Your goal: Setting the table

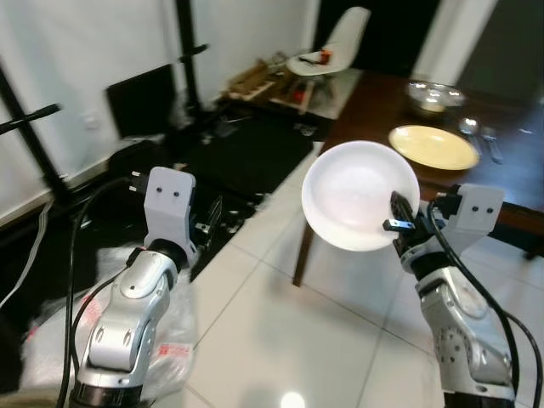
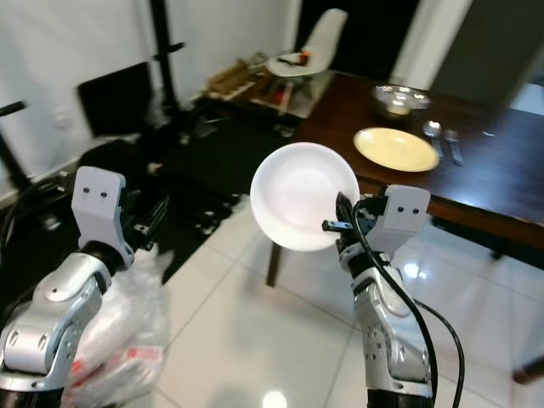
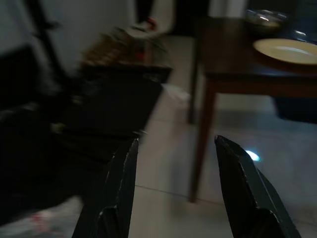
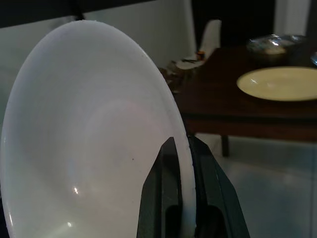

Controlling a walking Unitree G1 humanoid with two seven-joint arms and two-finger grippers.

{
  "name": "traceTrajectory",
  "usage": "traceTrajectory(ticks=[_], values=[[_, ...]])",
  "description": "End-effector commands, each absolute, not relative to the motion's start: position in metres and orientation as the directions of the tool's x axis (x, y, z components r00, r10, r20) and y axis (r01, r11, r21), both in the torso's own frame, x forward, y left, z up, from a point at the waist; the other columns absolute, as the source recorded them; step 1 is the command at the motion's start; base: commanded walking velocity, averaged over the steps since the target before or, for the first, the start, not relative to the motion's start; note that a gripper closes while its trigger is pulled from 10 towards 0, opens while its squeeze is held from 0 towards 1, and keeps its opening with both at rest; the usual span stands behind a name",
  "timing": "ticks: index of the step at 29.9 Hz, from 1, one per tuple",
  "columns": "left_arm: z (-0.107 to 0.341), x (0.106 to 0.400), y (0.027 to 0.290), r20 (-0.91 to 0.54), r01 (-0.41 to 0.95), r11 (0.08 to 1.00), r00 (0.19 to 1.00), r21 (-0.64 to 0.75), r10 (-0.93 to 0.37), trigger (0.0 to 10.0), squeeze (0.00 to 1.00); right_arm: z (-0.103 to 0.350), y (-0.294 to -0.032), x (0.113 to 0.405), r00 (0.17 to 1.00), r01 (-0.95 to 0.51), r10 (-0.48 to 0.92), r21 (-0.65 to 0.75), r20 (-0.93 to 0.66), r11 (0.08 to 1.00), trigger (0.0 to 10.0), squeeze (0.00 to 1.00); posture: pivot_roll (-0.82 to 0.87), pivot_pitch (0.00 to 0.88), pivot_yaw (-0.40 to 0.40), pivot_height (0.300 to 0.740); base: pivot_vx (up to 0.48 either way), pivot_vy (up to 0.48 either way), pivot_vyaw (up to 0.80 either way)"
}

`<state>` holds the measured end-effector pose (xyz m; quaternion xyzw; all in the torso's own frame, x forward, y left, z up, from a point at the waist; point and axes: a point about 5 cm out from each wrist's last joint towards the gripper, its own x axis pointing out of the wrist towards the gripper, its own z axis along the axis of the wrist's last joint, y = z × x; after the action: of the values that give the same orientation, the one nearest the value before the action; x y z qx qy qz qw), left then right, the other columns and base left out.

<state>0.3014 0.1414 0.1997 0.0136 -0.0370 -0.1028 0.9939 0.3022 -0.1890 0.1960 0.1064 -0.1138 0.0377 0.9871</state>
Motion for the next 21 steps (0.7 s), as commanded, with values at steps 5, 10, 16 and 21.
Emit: traceTrajectory(ticks=[5, 10, 16, 21], values=[[0.1986, 0.3002, 0.1382, 0.056, 0.229, 0.972, 0.972, -0.045, -0.227, 10.0, 0.00, 0.1950, -0.1896, 0.3011, 0.972, -0.092, 0.042, 0.208, 0.230, 0.974, 10.0, 0.00, -0.02, 0.021, 0.070, 0.740, 0.000, 0.000, -0.79], [0.2012, 0.3024, 0.1397, 0.078, 0.227, 0.973, 0.972, -0.035, -0.224, 10.0, 0.00, 0.1956, -0.1903, 0.3011, 0.972, -0.090, 0.041, 0.208, 0.231, 0.974, 10.0, 0.00, -0.03, 0.020, 0.069, 0.740, 0.000, 0.000, -0.78], [0.2025, 0.3037, 0.1384, 0.082, 0.235, 0.972, 0.969, -0.027, -0.232, 10.0, 0.00, 0.1961, -0.1913, 0.3010, 0.972, -0.088, 0.039, 0.206, 0.232, 0.974, 10.0, 0.00, -0.03, 0.019, 0.069, 0.740, 0.000, 0.000, -0.79], [0.2058, 0.3067, 0.1318, 0.098, 0.258, 0.966, 0.962, -0.018, -0.255, 10.0, 0.00, 0.1971, -0.1925, 0.3008, 0.972, -0.085, 0.036, 0.205, 0.234, 0.975, 10.0, 0.00, -0.04, 0.018, 0.070, 0.740, 0.000, 0.000, -0.79]])
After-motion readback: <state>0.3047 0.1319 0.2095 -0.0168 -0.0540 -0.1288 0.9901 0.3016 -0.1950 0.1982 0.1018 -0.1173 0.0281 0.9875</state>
